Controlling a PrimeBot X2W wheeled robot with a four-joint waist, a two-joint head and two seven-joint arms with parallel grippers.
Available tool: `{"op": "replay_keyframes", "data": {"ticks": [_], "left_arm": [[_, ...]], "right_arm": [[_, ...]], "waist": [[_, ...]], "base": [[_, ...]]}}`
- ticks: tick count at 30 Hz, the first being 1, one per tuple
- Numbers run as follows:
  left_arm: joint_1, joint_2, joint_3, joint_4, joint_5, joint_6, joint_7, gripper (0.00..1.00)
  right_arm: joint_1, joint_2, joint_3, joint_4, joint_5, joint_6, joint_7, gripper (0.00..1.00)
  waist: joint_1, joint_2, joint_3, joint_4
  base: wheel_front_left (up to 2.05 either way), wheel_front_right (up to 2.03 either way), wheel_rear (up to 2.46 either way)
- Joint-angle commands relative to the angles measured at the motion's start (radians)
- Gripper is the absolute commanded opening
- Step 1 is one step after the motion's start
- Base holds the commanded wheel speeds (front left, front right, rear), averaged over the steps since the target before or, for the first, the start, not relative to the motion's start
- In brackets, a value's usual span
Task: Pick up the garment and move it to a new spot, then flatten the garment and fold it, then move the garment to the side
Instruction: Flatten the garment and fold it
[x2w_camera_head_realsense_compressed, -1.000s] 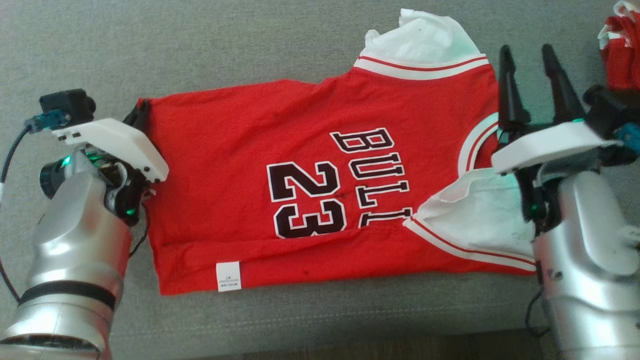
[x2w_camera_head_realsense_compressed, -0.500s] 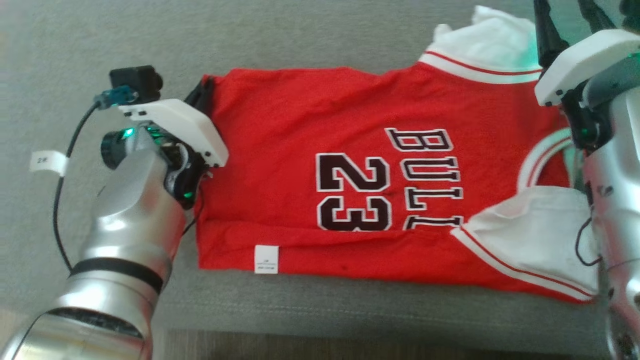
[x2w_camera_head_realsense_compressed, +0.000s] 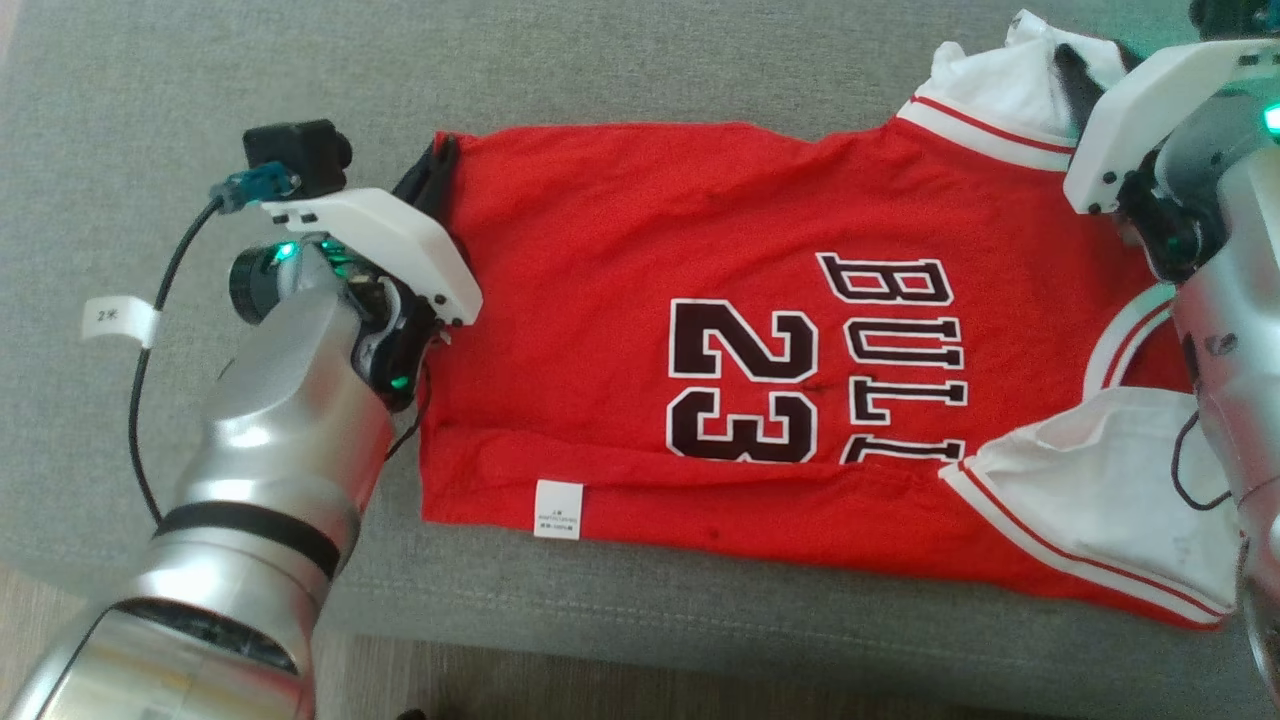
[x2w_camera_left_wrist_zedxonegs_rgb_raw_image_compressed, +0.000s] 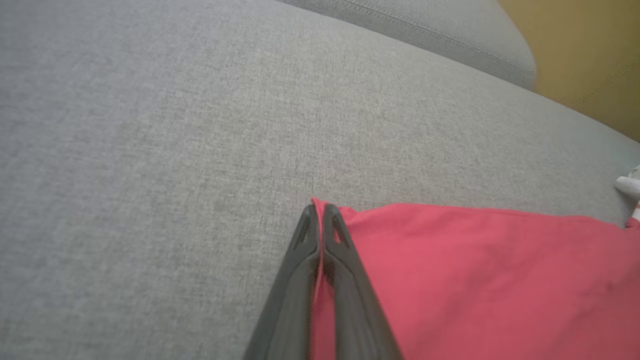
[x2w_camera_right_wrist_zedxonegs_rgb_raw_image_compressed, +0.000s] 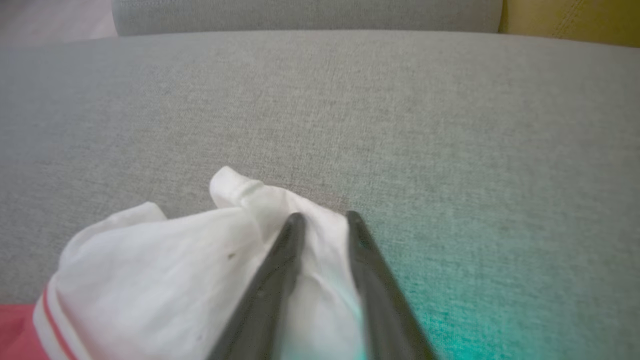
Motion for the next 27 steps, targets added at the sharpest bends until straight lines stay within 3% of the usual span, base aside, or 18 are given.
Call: {"op": "replay_keyframes", "data": {"ticks": [1, 13, 21, 27], "left_arm": [[-0.042, 0.041, 0.016, -0.017, -0.007, 0.001, -0.013, 0.00], [-0.035, 0.132, 0.037, -0.064, -0.068, 0.001, -0.073, 0.00], [0.086, 0.185, 0.083, -0.180, -0.075, 0.001, -0.075, 0.00], [0.232, 0.218, 0.146, -0.298, -0.062, 0.001, -0.075, 0.00]], "right_arm": [[-0.001, 0.000, 0.016, -0.016, 0.009, 0.007, -0.016, 0.00], [0.025, -0.023, 0.001, -0.095, 0.114, 0.007, -0.287, 0.00], [0.185, -0.015, 0.026, -0.218, 0.183, 0.007, -0.342, 0.00], [0.379, -0.014, 0.019, -0.388, 0.222, 0.007, -0.346, 0.00]], "waist": [[-0.0001, 0.0000, -0.002, -0.003], [-0.0001, 0.0000, -0.066, -0.048], [-0.0001, 0.0000, -0.124, -0.100], [-0.0001, 0.0000, -0.153, -0.134]], "base": [[0.00, 0.00, 0.00], [0.00, 0.00, 0.00], [0.00, 0.00, 0.00], [0.00, 0.00, 0.00]]}}
